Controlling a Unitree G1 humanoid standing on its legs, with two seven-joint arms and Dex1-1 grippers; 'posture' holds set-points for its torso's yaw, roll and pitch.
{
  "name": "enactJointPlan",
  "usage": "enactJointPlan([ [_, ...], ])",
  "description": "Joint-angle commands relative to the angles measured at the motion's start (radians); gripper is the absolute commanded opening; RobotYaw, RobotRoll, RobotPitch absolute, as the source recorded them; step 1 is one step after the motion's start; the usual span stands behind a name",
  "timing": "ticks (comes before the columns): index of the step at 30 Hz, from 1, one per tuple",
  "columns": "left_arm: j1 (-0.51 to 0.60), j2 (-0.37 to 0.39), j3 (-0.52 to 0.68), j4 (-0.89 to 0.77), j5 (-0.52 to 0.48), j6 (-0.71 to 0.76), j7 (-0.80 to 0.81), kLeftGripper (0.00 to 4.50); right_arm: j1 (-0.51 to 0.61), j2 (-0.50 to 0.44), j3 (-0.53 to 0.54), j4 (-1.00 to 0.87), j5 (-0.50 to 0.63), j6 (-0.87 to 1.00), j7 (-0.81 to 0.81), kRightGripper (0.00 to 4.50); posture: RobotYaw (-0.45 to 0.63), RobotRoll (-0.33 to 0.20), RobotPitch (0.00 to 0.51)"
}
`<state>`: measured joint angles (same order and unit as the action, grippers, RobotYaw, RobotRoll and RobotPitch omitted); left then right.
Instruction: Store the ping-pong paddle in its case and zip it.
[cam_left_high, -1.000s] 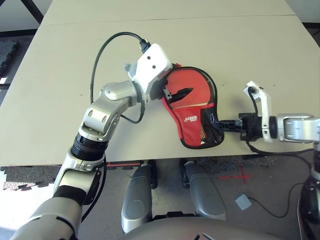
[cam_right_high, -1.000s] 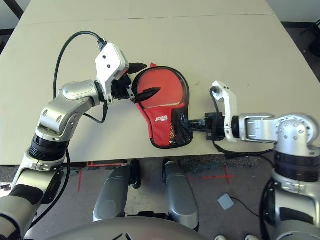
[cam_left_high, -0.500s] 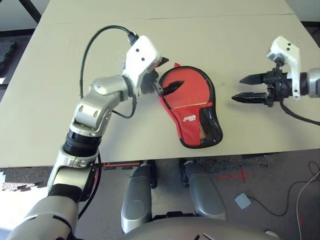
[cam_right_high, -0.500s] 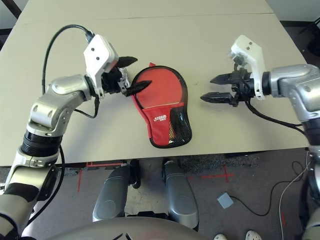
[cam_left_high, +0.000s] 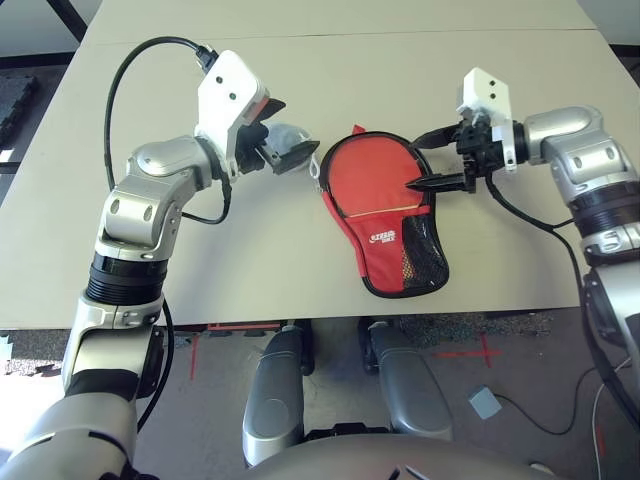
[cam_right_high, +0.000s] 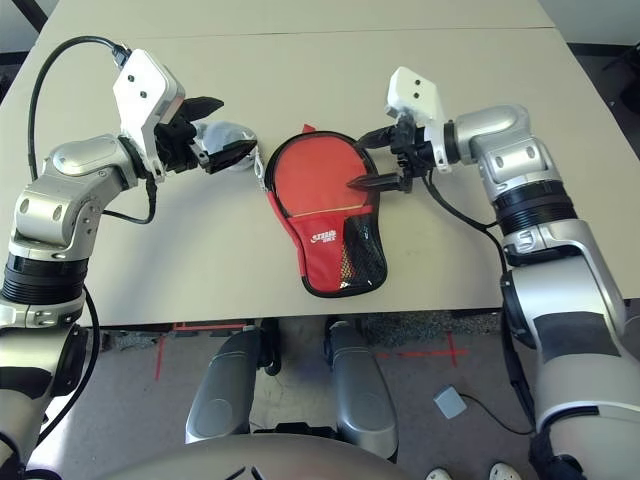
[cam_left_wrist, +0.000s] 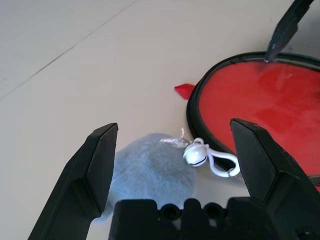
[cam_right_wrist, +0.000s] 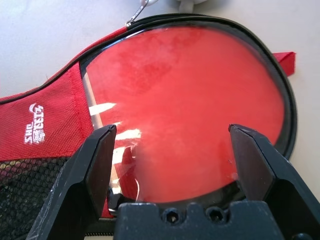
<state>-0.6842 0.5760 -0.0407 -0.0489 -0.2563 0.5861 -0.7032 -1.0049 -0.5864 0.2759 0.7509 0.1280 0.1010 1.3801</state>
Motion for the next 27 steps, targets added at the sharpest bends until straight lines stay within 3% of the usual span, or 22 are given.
enactJointPlan([
  [1, 0.010, 0.019, 0.005, 0.049, 0.028, -0.006, 0.008, 4.50, -0.008, 0.015, 0.002, 0.044, -0.047, -0.040, -0.001, 4.45, 0.05, 0.000, 0.261],
  [14, -0.017, 0.012, -0.074, 0.253, 0.127, -0.136, -0.034, 4.50, 0.017, 0.042, -0.020, 0.052, -0.098, -0.059, 0.001, 4.45, 0.04, 0.000, 0.261],
  [23, -0.029, -0.020, -0.087, 0.301, 0.148, -0.163, -0.070, 4.50, 0.041, 0.029, -0.021, 0.030, -0.115, -0.052, -0.009, 4.45, 0.02, 0.000, 0.260],
  [27, -0.036, -0.027, -0.101, 0.287, 0.154, -0.157, -0.090, 3.49, 0.053, 0.021, -0.018, 0.021, -0.124, -0.052, -0.014, 4.50, 0.02, 0.000, 0.261],
])
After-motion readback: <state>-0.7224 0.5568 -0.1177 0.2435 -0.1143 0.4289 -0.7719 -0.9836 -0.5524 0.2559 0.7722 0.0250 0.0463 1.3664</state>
